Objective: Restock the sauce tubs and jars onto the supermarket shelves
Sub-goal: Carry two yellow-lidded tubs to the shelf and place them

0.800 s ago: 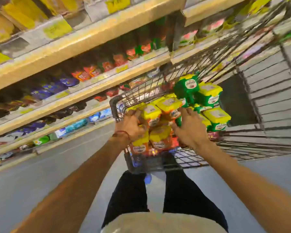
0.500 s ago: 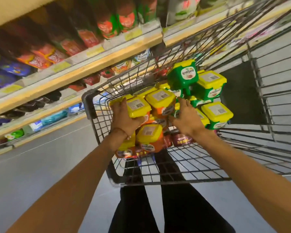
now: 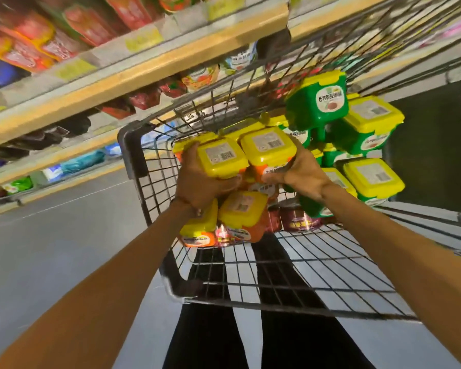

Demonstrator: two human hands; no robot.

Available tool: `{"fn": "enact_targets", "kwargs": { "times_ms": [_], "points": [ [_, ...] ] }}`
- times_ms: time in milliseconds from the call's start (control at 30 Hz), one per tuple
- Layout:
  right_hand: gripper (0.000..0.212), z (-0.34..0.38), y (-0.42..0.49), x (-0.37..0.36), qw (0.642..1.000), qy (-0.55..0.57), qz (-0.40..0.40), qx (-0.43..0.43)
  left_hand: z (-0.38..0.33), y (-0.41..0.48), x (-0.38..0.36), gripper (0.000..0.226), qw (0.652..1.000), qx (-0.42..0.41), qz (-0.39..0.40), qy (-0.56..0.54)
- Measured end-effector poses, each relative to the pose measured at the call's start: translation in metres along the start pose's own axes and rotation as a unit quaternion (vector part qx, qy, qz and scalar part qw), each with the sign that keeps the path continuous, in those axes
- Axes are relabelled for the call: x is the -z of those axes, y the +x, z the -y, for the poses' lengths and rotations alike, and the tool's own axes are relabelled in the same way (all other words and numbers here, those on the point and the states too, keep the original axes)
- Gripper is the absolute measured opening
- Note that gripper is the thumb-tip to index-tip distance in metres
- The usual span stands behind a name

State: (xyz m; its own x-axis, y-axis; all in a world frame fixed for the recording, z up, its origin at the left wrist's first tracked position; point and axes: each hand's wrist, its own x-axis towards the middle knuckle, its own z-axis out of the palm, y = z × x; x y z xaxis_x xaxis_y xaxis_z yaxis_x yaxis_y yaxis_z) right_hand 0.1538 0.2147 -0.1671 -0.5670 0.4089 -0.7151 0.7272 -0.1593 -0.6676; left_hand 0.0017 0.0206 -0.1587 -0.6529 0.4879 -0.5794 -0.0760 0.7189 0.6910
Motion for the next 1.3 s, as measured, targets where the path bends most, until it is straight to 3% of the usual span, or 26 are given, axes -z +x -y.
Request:
{"fn": "enact_targets", "kwargs": {
  "times_ms": [167,300,500,800,1000,1200,1300],
  "points": [
    [0.081,0.008,0.004,-0.004,0.999,0.019,0.025,0.017,0.0,-0.001,0.008,0.081,0.999,-0.024,-0.026,0.026],
    [0.073,0.015,0.008,-0.014,0.998,0.028,0.056,0.023,0.001,-0.003,0.023,0.077,0.997,-0.032,-0.058,0.034],
    [0.105,0.015,-0.014,-0.033,1.0,0.022,-0.004,0.015,-0.005,-0.013,0.038,0.064,0.993,-0.085,-0.076,0.029],
    [0.104,0.041,-0.107,-0.042,0.99,0.063,-0.121,0.02,-0.044,-0.052,0.083,0.068,0.991,-0.13,-0.018,-0.027],
    [0.102,0.075,-0.172,-0.061,0.983,0.076,-0.154,0.071,-0.057,-0.092,0.144,0.087,0.985,-0.169,0.021,-0.035],
    [0.092,0.112,-0.222,-0.082,0.974,0.044,-0.148,0.167,-0.062,-0.166,0.187,0.08,0.979,-0.19,-0.029,-0.061],
    [0.094,0.13,-0.244,-0.088,0.969,0.033,-0.108,0.22,-0.057,-0.21,0.202,0.083,0.975,-0.179,-0.098,-0.083]
  ]
}}
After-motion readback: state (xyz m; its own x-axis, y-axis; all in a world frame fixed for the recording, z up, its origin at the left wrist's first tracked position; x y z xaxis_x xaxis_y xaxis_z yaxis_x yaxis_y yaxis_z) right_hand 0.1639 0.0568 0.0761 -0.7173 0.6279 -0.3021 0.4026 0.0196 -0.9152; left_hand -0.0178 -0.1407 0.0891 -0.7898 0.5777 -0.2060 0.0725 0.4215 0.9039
